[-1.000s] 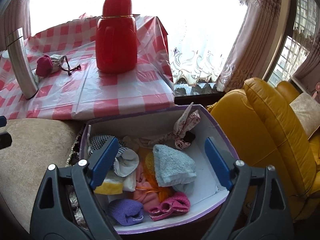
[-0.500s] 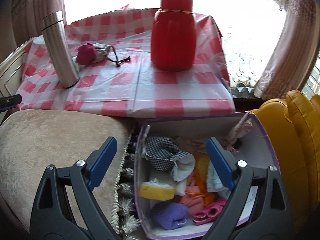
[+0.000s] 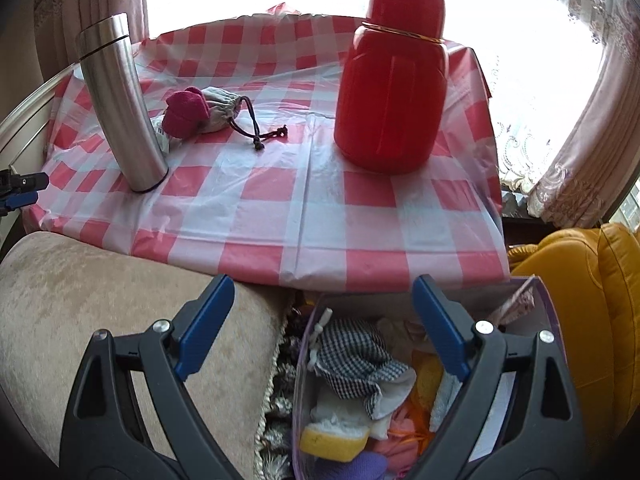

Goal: Organize soft objects
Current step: 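Move both open tools back over the table items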

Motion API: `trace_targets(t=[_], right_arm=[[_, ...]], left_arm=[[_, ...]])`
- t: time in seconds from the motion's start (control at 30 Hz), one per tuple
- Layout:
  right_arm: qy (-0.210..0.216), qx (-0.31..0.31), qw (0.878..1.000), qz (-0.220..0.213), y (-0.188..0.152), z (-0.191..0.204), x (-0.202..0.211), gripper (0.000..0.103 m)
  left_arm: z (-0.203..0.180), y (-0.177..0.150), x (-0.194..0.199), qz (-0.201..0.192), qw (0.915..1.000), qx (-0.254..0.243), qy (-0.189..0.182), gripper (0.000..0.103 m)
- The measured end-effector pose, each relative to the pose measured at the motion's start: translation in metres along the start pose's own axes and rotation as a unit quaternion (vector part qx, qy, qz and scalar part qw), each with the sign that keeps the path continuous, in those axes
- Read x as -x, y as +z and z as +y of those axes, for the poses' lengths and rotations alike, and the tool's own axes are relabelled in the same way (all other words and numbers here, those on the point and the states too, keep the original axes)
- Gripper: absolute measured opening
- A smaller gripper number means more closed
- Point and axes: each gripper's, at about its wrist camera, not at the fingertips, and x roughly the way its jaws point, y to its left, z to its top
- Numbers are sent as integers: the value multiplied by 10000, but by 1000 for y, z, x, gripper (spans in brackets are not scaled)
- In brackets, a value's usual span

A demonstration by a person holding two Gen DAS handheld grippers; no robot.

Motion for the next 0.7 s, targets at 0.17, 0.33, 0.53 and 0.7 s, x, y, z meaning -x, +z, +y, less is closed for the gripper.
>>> trace_targets(t=[0.17,0.33,0.53,0.7], right_arm=[[21,182,9998,-44,21,13,-15,92],[59,425,9989,-165,43,31,-30,92],[122,801,9960,-376,68,54,-46,92],[139,1061,9926,-570,88,71,-60,92]], left_arm=[[13,19,-14,59,9999,87,-7,82],[24,35,-32,173,9996,191,-90,82],[37,56,-53,308,9986,365,-213,82],[43,76,-75,510,9953,627,-542,82]])
